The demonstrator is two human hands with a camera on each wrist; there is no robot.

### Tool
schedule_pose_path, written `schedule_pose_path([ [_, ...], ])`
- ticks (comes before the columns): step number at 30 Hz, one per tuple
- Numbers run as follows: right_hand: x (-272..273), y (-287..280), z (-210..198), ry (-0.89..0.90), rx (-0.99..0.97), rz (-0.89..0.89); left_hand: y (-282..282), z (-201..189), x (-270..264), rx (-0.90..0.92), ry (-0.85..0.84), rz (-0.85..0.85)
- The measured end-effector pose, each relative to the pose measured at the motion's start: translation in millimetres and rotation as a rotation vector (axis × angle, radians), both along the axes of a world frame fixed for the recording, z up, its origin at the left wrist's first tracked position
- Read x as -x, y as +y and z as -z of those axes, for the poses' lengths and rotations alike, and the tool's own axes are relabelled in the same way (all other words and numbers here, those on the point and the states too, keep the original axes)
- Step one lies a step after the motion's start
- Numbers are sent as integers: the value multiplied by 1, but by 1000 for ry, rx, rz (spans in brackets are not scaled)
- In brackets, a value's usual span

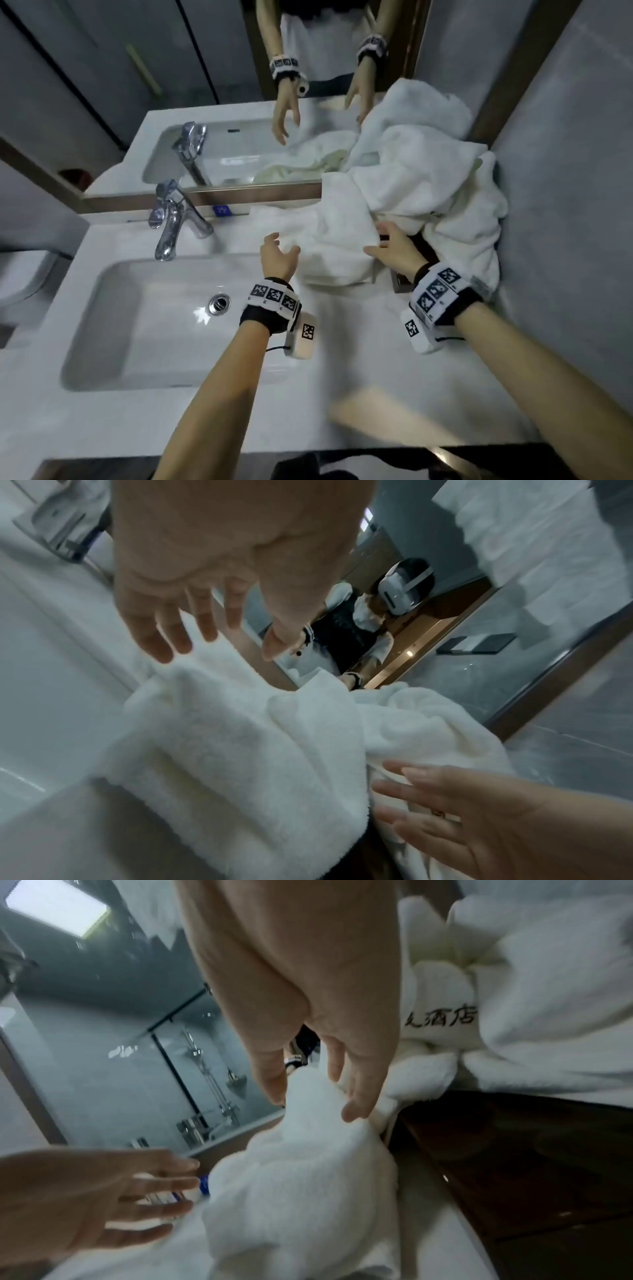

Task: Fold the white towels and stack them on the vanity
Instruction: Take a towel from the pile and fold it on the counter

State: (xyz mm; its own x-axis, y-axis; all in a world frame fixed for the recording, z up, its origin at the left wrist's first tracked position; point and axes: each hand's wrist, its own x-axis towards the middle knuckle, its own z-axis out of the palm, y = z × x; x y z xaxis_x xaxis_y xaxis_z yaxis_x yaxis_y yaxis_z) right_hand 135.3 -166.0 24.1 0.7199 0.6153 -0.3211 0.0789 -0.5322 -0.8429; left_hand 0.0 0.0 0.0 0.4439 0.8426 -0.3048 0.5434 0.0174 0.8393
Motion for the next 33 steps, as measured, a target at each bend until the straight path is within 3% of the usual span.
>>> schedule_pose_path([
  [3,0,19,3,-95,83,-8,11,2,-7,92,110,-8],
  [6,-2,34,7,-103,174,56,18,5,-13,227,106,-18],
  [10,-1,34,4,-123,201,31,27,8,-19,278,88,-80],
  [15,-3,-2,-18,-74,17,111,31,13,-18,293,92,-80],
  [21,-13,-80,-56,-102,-54,329,29,17,-22,472,-113,-215],
  [24,-27,-116,-59,-181,75,359,27,18,-28,567,-145,-318],
  [30,-31,-156,-24,-148,551,101,16,26,-20,432,99,-154],
  [33,-30,-158,-12,-227,560,9,13,29,-12,282,219,-161],
])
